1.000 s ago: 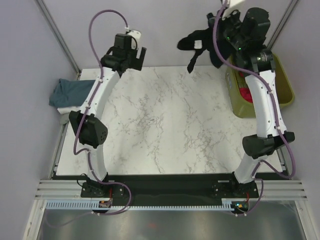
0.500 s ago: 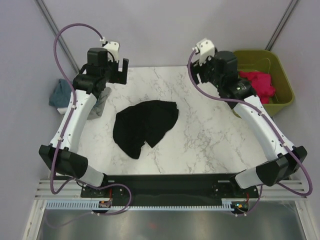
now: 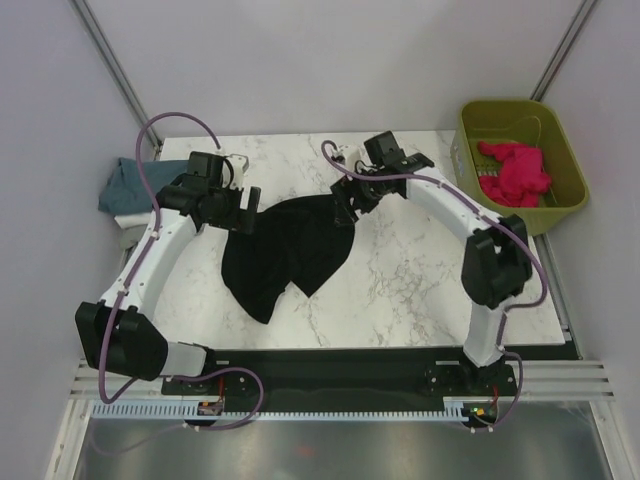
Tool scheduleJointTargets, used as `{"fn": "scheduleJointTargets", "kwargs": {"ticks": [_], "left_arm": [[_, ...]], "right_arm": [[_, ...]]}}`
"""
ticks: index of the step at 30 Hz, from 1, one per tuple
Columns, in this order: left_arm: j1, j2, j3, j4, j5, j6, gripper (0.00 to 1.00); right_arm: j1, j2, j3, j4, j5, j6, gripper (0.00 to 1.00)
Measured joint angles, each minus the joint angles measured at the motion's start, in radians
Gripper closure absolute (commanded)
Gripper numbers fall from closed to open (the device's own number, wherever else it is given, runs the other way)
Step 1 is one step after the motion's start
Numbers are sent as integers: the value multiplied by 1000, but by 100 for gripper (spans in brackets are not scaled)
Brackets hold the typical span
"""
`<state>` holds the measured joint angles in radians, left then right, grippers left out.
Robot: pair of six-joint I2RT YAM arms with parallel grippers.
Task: Fold and stack the t-shirts
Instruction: Move the tshirt to the center of the board, then flatten the tshirt out
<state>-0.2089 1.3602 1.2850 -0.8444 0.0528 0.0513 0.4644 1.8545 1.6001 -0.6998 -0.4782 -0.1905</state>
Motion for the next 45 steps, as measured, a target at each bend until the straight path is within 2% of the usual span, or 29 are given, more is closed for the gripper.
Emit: {"fn": "scheduleJointTargets", "kwargs": {"ticks": [4,7,12,19,20,21,22,24,25,26,27,35,41,45], "left_arm": [[86,31,-13,4,1,0,4],[153,62,-15,4,-3,0,5],[185,90,16,0,-29,17,4],[181,136,138,0,-2,4,4],[182,147,145,3,10,0,4],[183,149,145,3,11,-1,4],[184,155,146,3,12,-3,4],[187,171,146,3,12,-5,4],[188,179,146,3,13,-6,4],[188,183,146,3,14,-6,4],[190,185,146,2,17,-6,4],[192,185,174,1,60,-6,7],[173,153,156,-30,273,44,12],[80,135,142,-47,327,107,8]], "right_arm": [[12,216,262,-2,-106,16,22],[19,290,359,24,-170,54,22],[40,327,377,45,-197,111,20],[91,355,342,24,-175,71,21],[97,363,338,22,-171,63,31],[102,371,338,19,-166,60,31],[105,381,338,18,-158,58,48],[108,409,347,13,-146,39,64],[108,424,355,11,-139,36,81],[108,435,360,10,-132,30,93],[107,443,367,8,-122,27,100],[106,398,435,-28,10,-69,100],[108,115,478,-40,170,-264,100],[108,-74,494,-2,248,-329,100]]}}
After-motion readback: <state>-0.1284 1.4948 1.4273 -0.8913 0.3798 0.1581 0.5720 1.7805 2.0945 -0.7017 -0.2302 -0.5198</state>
